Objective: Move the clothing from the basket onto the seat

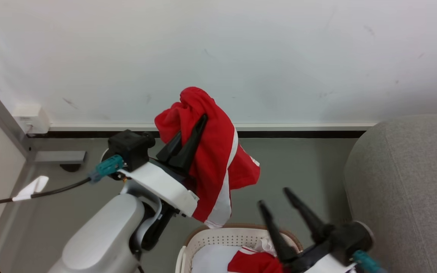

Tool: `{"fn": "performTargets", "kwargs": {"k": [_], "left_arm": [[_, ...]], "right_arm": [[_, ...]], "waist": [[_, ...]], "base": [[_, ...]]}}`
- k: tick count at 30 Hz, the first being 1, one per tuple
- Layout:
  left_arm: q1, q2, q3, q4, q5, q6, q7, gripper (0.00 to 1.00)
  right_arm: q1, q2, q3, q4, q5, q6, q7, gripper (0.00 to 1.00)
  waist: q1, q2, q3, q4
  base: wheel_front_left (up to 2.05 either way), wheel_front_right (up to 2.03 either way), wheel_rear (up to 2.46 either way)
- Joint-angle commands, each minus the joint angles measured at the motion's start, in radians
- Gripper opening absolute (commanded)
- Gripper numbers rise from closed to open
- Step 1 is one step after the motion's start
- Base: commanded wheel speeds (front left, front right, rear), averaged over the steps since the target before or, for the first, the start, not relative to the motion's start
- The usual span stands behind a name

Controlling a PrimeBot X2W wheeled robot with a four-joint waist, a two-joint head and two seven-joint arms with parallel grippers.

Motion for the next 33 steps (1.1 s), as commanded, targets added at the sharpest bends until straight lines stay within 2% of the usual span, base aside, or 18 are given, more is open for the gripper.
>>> {"fn": "performTargets", "kwargs": {"k": [1,5,10,22,23,24,33], "left_arm": [[0.013,-0.003,-0.003,0.008,-0.003,-0.004,-0.003,0.0],[0.021,-0.021,-0.029,0.027,0.006,-0.009,0.002,0.0],[0.027,-0.063,-0.073,0.041,0.012,-0.024,0.003,0.0],[0.03,-0.144,-0.155,0.042,0.011,-0.052,0.026,0.0],[0.033,-0.147,-0.16,0.042,0.01,-0.054,0.027,0.0],[0.033,-0.148,-0.164,0.042,0.009,-0.056,0.028,0.0],[0.032,-0.134,-0.155,0.052,0.0,-0.045,0.024,0.0]], "right_arm": [[-0.02,-0.004,0.046,0.007,0.008,-0.002,-0.002,1.0],[-0.055,-0.004,0.166,0.045,0.034,-0.002,-0.002,1.0],[-0.1,-0.004,0.22,0.13,0.057,-0.002,-0.002,1.0],[-0.194,-0.004,0.207,0.286,0.105,-0.002,-0.002,1.0],[-0.199,-0.004,0.208,0.289,0.107,-0.002,-0.002,0.78],[-0.202,-0.004,0.213,0.282,0.111,-0.002,-0.002,0.0],[-0.199,-0.004,0.216,0.258,0.128,-0.002,-0.002,0.0]], "waist": [[0.0,-0.0001,-0.008,0.008],[0.0,-0.0001,-0.023,0.029],[0.0,-0.0001,-0.042,0.076],[0.0,-0.0001,-0.057,0.195],[0.0,-0.0001,-0.057,0.202],[0.0,-0.0001,-0.057,0.207],[0.0,-0.0001,-0.052,0.211]], "base": [[0.0,0.0,0.0],[0.0,0.0,0.0],[0.0,0.0,0.0],[0.0,0.0,0.0],[0.0,0.0,0.0],[0.0,0.0,0.0],[0.0,0.0,0.0]]}}
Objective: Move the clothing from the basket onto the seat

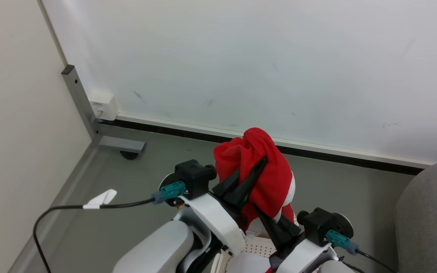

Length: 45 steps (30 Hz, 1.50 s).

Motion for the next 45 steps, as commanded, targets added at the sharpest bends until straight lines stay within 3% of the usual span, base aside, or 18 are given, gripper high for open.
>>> {"fn": "performTargets", "kwargs": {"k": [1,8,20,21,22,23,24,33,45], "left_arm": [[0.002,0.008,0.002,0.002,0.007,0.005,-0.002,0.0],[0.003,0.014,0.017,0.006,-0.009,0.015,-0.007,0.0],[0.029,0.032,0.037,0.056,-0.025,0.026,-0.03,0.0],[0.031,0.03,0.035,0.059,-0.025,0.023,-0.03,0.04],[0.033,0.031,0.034,0.06,-0.024,0.022,-0.03,0.31],[0.035,0.032,0.03,0.06,-0.02,0.021,-0.031,0.76],[0.037,0.032,0.028,0.058,-0.02,0.019,-0.034,1.0],[0.078,0.043,0.002,0.03,0.013,0.006,-0.054,1.0],[0.099,0.047,0.057,-0.035,0.116,0.003,-0.069,1.0]], "right_arm": [[-0.005,-0.005,0.0,-0.005,0.005,-0.002,-0.002,0.0],[-0.006,-0.005,-0.006,-0.011,0.009,-0.002,-0.002,0.0],[0.013,-0.005,-0.108,-0.072,-0.04,-0.002,-0.002,0.0],[0.018,-0.005,-0.118,-0.079,-0.046,-0.002,-0.002,0.0],[0.021,-0.005,-0.127,-0.087,-0.049,-0.002,-0.002,0.0],[0.023,-0.005,-0.139,-0.092,-0.055,-0.002,-0.002,0.0],[0.025,-0.005,-0.151,-0.101,-0.061,-0.002,-0.002,0.0],[0.037,-0.014,-0.288,-0.163,-0.122,-0.002,-0.002,0.0],[0.07,-0.076,-0.395,-0.269,-0.189,-0.002,-0.002,0.0]], "waist": [[0.0,0.0,0.001,-0.003],[0.0,0.0,0.006,-0.02],[0.0,0.0,0.018,-0.055],[0.0,0.0,0.019,-0.06],[0.0,0.0,0.021,-0.066],[0.0,0.0,0.022,-0.072],[0.0,0.0,0.024,-0.079],[0.0,0.0,0.048,-0.18],[0.0,0.0,0.101,-0.389]], "base": [[0.0,0.0,0.0],[0.0,0.0,0.0],[0.0,0.0,0.0],[0.0,0.0,0.0],[0.0,0.0,0.0],[0.0,0.0,0.0],[0.0,0.0,0.0],[0.0,0.0,0.0],[0.0,0.0,0.0]]}}
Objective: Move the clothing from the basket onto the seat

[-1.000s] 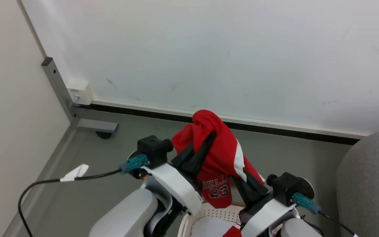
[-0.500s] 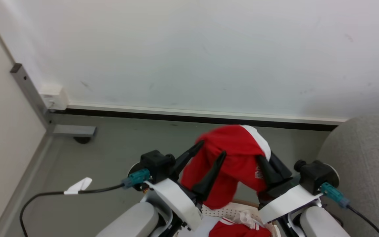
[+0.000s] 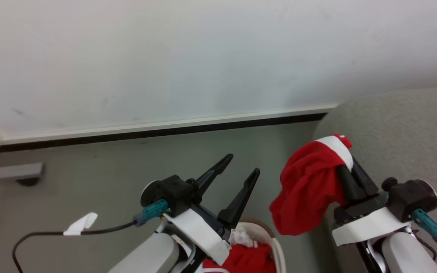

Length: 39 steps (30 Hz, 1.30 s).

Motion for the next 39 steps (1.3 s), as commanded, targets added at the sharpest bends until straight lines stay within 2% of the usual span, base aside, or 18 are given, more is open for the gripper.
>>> {"fn": "performTargets", "kwargs": {"k": [1,11,19,30,39], "left_arm": [[0.02,0.001,0.012,-0.009,0.016,-0.007,0.0,1.0],[0.056,0.002,0.052,-0.015,0.091,-0.041,0.0,1.0],[0.07,-0.007,0.053,-0.021,0.127,-0.063,0.0,1.0],[0.067,-0.008,0.065,-0.014,0.154,-0.076,0.0,1.0],[0.009,0.046,0.054,-0.054,0.173,-0.085,0.019,1.0]], "right_arm": [[0.015,-0.006,-0.014,-0.019,-0.013,-0.002,-0.002,0.0],[0.068,0.011,-0.048,-0.118,-0.03,-0.002,-0.002,0.0],[0.093,0.025,-0.062,-0.17,-0.028,-0.002,-0.002,0.0],[0.06,0.03,-0.086,-0.199,0.004,-0.002,-0.002,0.0],[-0.184,-0.06,-0.137,-0.12,0.132,-0.002,-0.002,0.0]], "waist": [[0.0,-0.0001,0.024,-0.074],[0.0,-0.0001,0.052,-0.266],[0.0,-0.0001,0.068,-0.358],[0.0,-0.0001,0.099,-0.382],[0.0,-0.0001,0.24,-0.331]], "base": [[0.0,0.0,0.0],[0.0,0.0,0.0],[0.0,0.0,0.0],[0.0,0.0,0.0],[0.0,0.0,0.0]]}}
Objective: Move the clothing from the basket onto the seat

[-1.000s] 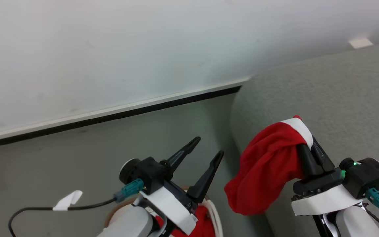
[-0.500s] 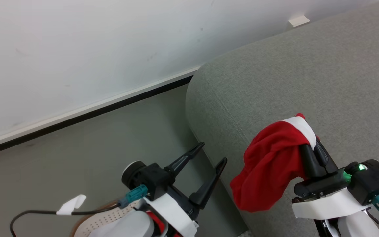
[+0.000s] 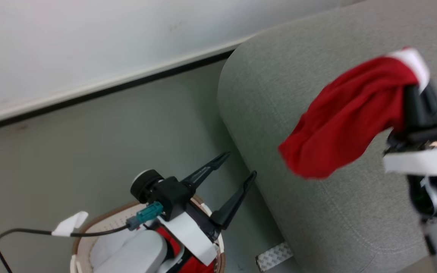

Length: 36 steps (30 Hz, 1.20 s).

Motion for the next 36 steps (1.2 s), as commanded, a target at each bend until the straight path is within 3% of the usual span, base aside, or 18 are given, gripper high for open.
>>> {"fn": "performTargets", "kwargs": {"k": [1,10,19,25,32,34,36], "left_arm": [[-0.014,0.015,0.003,-0.011,0.018,-0.005,0.007,1.0],[-0.065,0.095,0.023,-0.104,0.018,-0.006,0.041,1.0],[-0.119,0.148,0.043,-0.167,0.023,-0.009,0.059,1.0],[-0.141,0.164,0.058,-0.18,0.011,-0.007,0.048,1.0],[-0.143,0.161,0.061,-0.164,0.003,0.0,0.035,1.0],[-0.147,0.158,0.062,-0.16,0.001,0.0,0.031,1.0],[-0.145,0.157,0.063,-0.153,-0.001,0.001,0.031,1.0]], "right_arm": [[-0.041,-0.016,-0.012,0.012,0.015,-0.002,-0.002,0.0],[-0.329,-0.145,-0.156,0.167,0.074,-0.002,0.016,0.0],[-0.503,-0.226,-0.297,0.352,-0.067,-0.002,0.092,0.0],[-0.529,-0.255,-0.291,0.498,-0.224,-0.002,0.189,0.0],[-0.514,-0.258,-0.248,0.673,-0.238,-0.002,0.377,0.0],[-0.511,-0.26,-0.235,0.698,-0.233,-0.002,0.399,0.14],[-0.513,-0.266,-0.23,0.711,-0.225,-0.002,0.401,0.43]], "waist": [[0.0,-0.0001,0.059,0.031],[0.0,-0.0001,0.245,0.098],[0.0,-0.0001,0.393,0.162],[0.0,-0.0001,0.44,0.209],[0.0,-0.0001,0.44,0.219],[0.0,-0.0001,0.436,0.22],[0.0,-0.0001,0.427,0.219]], "base": [[0.0,0.0,0.0],[0.0,0.0,0.0],[0.0,0.0,0.0],[0.0,0.0,0.0],[0.0,0.0,0.0],[0.0,0.0,0.0],[0.0,0.0,0.0]]}}
